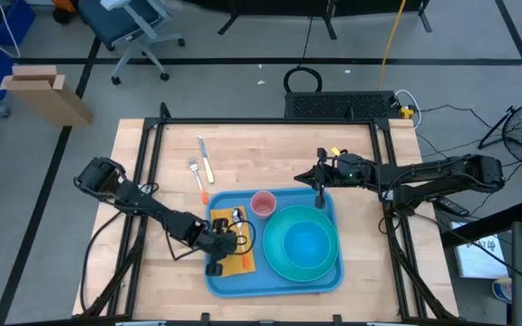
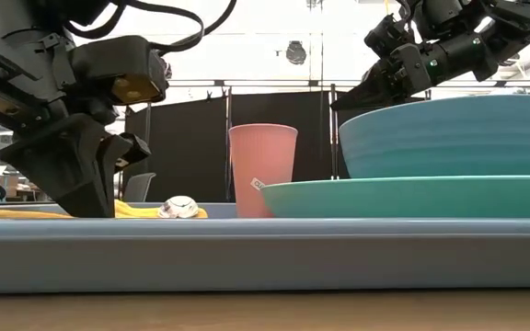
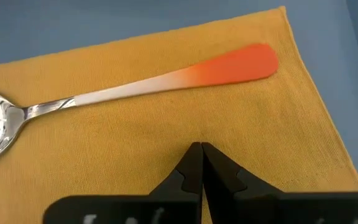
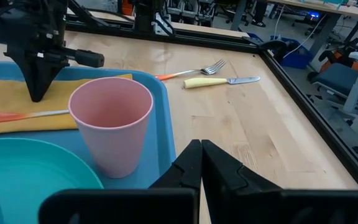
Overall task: Set up tray
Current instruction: Adjust the yellow napkin on the blue serving tray, then adjust the pink cup on the blue serving tray
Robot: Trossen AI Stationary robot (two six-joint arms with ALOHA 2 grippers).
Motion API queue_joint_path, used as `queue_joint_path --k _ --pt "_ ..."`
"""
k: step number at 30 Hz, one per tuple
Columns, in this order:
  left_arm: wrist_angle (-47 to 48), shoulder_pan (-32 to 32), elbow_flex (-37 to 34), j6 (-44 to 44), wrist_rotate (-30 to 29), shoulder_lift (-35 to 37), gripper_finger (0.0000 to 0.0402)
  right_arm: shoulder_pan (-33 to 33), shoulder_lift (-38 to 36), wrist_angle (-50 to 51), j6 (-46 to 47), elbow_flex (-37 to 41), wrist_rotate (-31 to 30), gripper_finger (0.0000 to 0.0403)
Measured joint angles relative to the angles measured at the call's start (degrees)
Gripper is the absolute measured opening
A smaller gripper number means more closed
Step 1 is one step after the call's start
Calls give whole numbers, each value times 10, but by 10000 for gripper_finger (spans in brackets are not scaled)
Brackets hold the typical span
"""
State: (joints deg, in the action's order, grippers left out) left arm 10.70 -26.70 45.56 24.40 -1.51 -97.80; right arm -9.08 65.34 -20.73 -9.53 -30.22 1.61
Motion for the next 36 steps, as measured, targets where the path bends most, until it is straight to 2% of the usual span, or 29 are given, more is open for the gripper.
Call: queue_joint_path --k 7,15,19,21,25,31,36 --pt "-5 -5 -5 -23 10 47 6 0 0 0 -3 0 0 0" --pt "-42 -9 -2 -45 -39 90 24 0 0 -2 -2 0 0 0" --pt "-46 -16 -2 -111 -48 90 11 0 0 0 -2 0 0 0" --pt "-49 -28 -2 -153 -87 98 4 0 0 1 0 0 1 0" --pt "-19 -43 -1 -178 -185 143 6 2 0 10 7 0 2 0" --pt "37 -53 -6 -157 -241 228 6 2 0 21 12 0 2 0" --pt "32 -23 -20 -116 -330 267 4 2 0 20 34 0 2 0"
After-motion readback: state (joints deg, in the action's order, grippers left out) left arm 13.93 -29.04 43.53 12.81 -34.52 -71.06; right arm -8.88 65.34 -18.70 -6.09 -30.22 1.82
